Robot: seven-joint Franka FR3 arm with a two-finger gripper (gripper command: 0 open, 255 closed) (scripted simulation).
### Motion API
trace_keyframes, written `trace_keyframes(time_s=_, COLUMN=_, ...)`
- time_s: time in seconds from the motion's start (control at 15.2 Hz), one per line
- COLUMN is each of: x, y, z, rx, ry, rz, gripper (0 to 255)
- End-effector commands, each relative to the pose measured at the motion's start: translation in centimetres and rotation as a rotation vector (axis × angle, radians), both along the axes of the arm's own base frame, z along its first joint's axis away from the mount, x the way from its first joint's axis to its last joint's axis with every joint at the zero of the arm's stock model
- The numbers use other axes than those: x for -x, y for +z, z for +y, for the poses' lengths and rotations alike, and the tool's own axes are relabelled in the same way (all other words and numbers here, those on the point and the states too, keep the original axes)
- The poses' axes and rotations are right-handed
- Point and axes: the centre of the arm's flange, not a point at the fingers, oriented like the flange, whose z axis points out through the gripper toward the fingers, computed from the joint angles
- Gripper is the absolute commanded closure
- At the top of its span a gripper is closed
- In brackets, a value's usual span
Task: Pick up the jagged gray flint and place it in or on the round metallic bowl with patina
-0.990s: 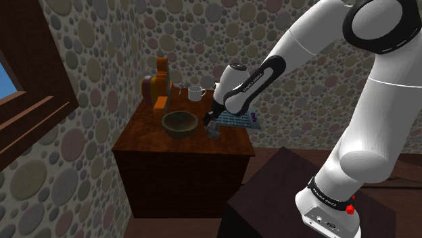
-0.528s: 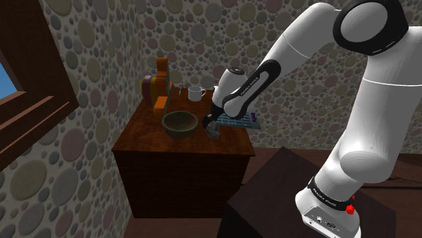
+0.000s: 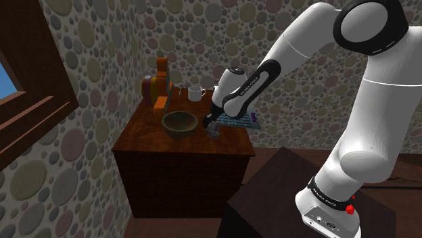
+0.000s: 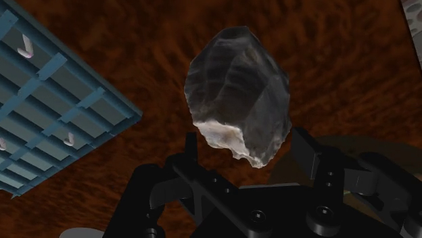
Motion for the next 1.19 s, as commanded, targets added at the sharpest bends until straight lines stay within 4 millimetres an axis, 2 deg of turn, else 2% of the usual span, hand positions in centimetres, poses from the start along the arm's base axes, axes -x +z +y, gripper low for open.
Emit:
trace_keyframes(time_s=0.0, x=0.1, y=-0.1, z=0.0, rx=0.0, ry=0.0, rz=0.003, gripper=255)
trace_keyframes(time_s=0.26, x=0.1, y=-0.1, z=0.0, rx=0.0, ry=0.0, rz=0.003, gripper=255)
trace_keyframes(time_s=1.12, x=0.1, y=6.8, z=0.0, rx=0.0, ry=0.0, rz=0.003, gripper=255)
